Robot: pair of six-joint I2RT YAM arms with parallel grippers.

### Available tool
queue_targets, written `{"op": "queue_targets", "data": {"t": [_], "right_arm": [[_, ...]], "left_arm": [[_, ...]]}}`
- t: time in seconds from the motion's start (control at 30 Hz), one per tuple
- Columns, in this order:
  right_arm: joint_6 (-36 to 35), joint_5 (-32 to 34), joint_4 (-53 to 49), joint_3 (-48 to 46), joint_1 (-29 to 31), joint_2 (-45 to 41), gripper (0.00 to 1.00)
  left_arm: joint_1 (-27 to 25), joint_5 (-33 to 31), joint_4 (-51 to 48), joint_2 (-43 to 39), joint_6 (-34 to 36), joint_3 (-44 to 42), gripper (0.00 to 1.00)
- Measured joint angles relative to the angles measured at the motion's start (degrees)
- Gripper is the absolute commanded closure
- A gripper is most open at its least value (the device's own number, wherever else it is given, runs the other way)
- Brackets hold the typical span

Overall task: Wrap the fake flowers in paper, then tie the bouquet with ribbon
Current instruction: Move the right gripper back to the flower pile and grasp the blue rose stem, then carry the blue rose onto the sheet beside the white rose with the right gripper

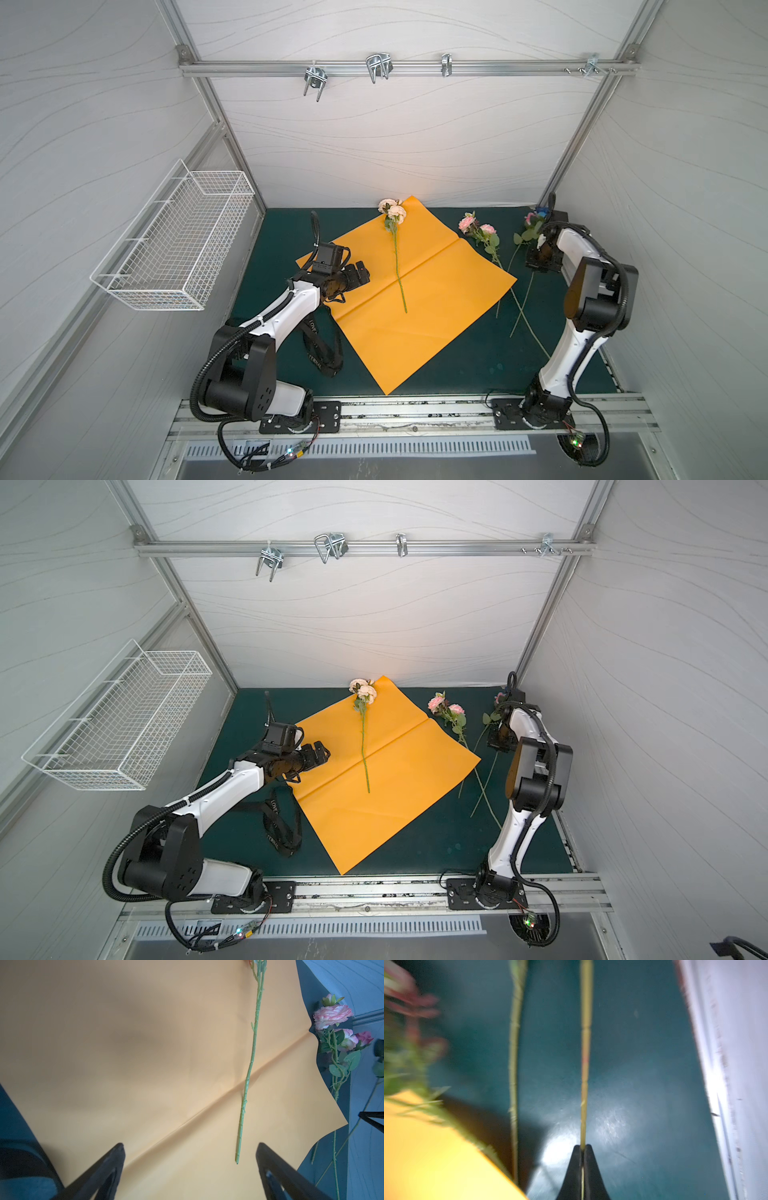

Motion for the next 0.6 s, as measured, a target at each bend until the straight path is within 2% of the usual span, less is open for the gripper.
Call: {"op": "queue_targets", "data": {"t": [0.1, 0.27, 0.4, 0.6], "right_arm": [[0.2, -0.7, -0.5, 1.7, 2.9, -5.8, 1.0], [2.8, -3.7, -0.3, 4.1, 13.6, -12.7, 1.0], [5.2, -7.0, -0.5, 6.4, 20.7, -12.2, 1.0], [8.8, -10.0, -0.5, 13.0, 26.0, -8.3, 1.0]], "left_arm": [[0.0, 0.1, 0.0, 0.0, 0.0, 0.0, 0.01], [-0.1, 0.2, 0.0, 0.0, 0.0, 0.0, 0.01], [-0.1, 0.2, 0.0, 0.0, 0.0, 0.0, 0.01], [-0.2, 0.2, 0.0, -0.1, 0.0, 0.0, 0.01]]}}
